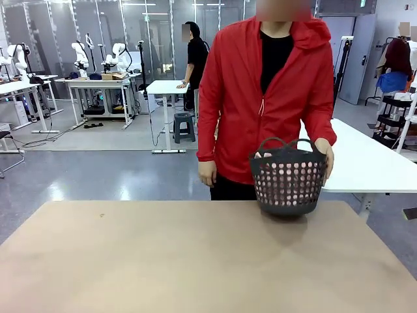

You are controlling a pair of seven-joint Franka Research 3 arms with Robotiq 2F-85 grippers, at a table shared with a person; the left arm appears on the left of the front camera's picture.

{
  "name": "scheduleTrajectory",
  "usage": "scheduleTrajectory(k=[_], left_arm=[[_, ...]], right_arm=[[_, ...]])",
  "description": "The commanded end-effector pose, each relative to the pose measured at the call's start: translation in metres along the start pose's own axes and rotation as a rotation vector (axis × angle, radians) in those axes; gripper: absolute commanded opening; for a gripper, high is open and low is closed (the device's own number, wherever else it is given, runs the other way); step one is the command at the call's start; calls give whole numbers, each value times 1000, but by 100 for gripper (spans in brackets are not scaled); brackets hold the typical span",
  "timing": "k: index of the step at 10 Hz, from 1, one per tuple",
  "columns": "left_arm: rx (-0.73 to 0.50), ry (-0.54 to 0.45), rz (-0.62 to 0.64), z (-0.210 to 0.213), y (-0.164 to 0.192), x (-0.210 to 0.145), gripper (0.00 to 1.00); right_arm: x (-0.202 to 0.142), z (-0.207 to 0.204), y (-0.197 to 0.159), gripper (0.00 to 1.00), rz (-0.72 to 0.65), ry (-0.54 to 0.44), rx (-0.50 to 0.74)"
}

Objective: Fold the towel.
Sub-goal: Grab the top end of the 100 cm Hotel Towel extended by the human.

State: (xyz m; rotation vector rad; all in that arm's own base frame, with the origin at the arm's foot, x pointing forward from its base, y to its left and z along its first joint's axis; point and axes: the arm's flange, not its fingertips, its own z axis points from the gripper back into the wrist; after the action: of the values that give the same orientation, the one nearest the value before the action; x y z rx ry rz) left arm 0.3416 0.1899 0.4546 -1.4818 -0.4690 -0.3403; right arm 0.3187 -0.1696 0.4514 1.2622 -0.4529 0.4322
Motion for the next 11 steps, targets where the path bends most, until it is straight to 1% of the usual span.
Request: scheduleTrajectory(k=[1,11], left_arm=[[-9,-1,-3,1,0,0,100],[-9,-1,-3,1,0,0,100]], right_arm=[[2,0,-1,100,19,-11,13],[2,0,-1,100,19,-11,13]])
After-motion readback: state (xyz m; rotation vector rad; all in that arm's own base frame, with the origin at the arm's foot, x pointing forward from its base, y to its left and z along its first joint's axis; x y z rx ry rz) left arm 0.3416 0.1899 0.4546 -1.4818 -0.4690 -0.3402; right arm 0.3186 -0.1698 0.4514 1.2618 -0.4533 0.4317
